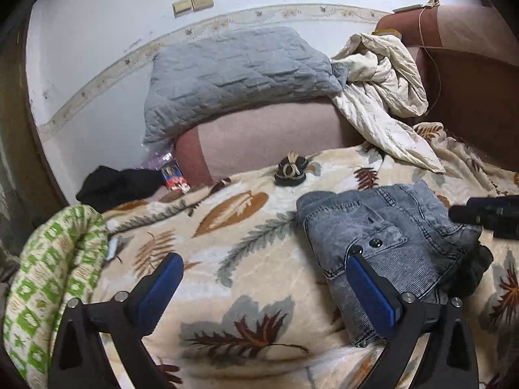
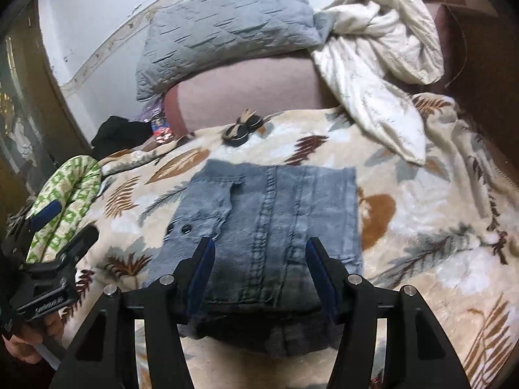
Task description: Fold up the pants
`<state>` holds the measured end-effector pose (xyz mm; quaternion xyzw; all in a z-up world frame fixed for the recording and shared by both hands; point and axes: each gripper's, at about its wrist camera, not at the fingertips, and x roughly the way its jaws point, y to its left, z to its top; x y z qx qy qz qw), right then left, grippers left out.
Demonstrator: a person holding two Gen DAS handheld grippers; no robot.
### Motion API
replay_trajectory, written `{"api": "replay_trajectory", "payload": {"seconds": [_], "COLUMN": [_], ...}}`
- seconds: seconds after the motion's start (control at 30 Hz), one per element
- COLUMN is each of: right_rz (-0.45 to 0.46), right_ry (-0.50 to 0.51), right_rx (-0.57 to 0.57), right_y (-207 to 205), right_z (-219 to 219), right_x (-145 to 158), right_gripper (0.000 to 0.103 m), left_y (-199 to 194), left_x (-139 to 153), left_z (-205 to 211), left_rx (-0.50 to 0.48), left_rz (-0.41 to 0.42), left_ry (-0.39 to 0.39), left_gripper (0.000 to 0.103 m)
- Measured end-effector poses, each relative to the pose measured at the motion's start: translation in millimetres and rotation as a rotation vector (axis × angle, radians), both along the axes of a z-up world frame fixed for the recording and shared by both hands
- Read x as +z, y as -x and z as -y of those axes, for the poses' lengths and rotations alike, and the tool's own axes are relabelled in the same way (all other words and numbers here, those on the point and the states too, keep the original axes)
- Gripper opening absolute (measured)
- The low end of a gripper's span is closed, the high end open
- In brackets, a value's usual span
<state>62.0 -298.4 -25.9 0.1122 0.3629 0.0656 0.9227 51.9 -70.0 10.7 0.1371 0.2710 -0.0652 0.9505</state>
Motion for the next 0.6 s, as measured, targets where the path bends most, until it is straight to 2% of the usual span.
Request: {"api": "replay_trajectory", "payload": {"seconds": [0.27,0.6], "right_rz": [-0.08,-0.112], "right_ry": [-0.098,-0.121], "right_rx": [-0.102,-0.175], "right_y": [-17,-24], "right_z": [33,53], "right_x": [-14,-23], "right_gripper": [0.062,0.062], "left_y": [-19,-36], "left_x": [-26,-48], "left_z": [-7,-17], "left_rx": [0.009,0.034], "left_rz": [-0.094,-0.17], "left_ry": [0.043,0.058], "left_gripper": [0.102,0.102]}}
